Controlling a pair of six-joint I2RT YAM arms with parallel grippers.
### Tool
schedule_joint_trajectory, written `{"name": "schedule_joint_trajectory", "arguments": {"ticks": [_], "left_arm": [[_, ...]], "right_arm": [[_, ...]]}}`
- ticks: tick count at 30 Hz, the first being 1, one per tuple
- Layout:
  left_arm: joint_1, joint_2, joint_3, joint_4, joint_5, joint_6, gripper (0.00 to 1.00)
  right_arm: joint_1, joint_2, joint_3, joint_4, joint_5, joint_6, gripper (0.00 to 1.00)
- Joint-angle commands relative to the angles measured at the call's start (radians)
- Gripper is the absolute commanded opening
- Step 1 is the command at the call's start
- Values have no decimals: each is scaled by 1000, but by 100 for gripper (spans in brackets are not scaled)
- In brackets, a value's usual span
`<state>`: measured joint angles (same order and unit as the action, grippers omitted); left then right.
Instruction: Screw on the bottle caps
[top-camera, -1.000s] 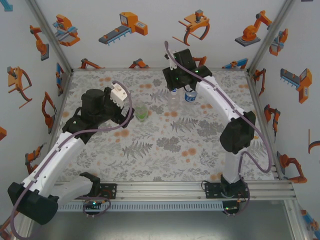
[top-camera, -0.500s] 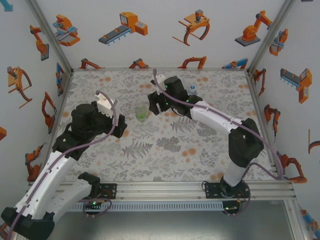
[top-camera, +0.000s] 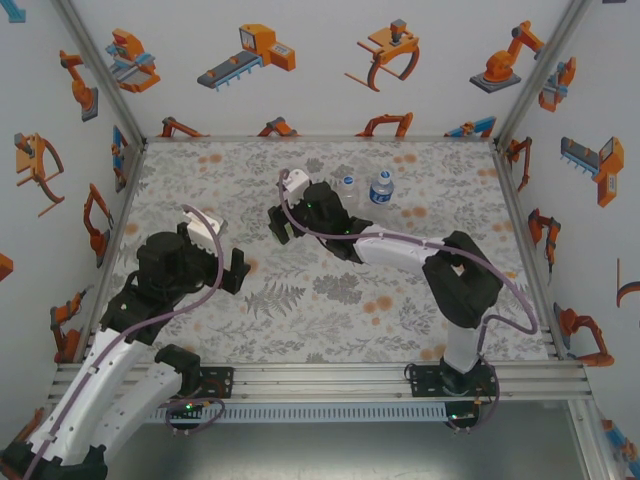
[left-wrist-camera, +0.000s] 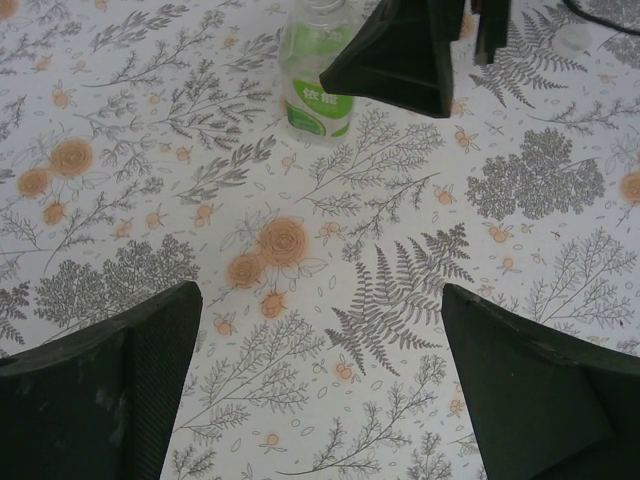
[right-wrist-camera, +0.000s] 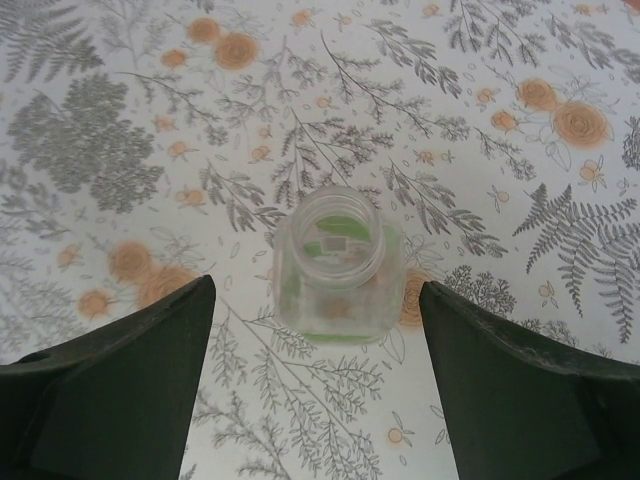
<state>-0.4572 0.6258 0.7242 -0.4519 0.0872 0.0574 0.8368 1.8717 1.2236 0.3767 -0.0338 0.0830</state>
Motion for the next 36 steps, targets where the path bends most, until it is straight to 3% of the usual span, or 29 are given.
{"name": "schedule_joint_trajectory", "arguments": {"ticks": [1,10,18,26,36], "left_arm": [[5,-9,-11,22,6,-33,97],[5,0,-17,46,-21,-69,97],[6,51,39,5,-86,-130,97],[6,66,42,35,193,-26,97],[1,129,32,236,378,-5,97]], "right_arm": [[7,59,44,89,43,26,75],[7,181,114,123,39,30,69],[7,174,100,125,32,47,49],[6,6,-9,105,-13,26,39],[2,-325,-154,-75,-117,-82,28]]}}
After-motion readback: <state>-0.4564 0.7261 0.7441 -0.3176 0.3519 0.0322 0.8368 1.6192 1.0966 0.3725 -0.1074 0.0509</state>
